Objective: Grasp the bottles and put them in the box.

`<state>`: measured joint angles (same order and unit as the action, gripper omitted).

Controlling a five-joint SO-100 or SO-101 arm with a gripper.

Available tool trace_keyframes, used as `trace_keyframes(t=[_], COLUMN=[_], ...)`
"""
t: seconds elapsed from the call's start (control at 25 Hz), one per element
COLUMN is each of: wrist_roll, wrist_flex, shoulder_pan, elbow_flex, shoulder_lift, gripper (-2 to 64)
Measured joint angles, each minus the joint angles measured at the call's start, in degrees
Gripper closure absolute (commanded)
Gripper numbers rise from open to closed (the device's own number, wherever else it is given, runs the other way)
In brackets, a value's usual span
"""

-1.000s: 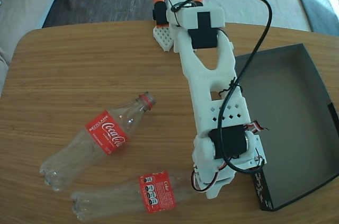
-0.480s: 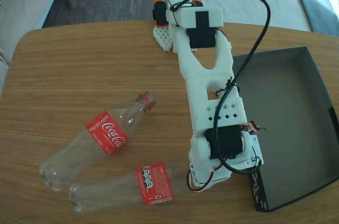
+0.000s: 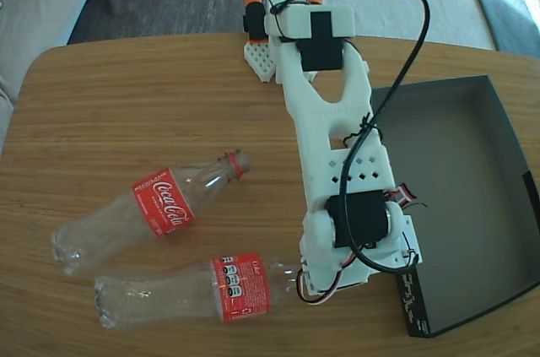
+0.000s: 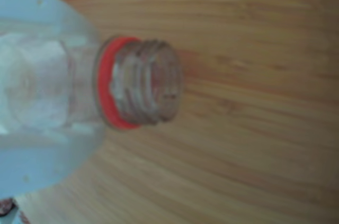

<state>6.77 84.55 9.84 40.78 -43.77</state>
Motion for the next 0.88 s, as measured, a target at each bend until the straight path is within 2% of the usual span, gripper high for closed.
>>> trace_keyframes(t=[0.72, 0.88], wrist_roll=[0.0, 2.5], wrist_flex=[0.0, 0.0], shoulder_pan=[0.1, -0.5], elbow_flex=[0.0, 0.0], shoulder_lift=[0.0, 0.0], gripper=[47.1, 40.0])
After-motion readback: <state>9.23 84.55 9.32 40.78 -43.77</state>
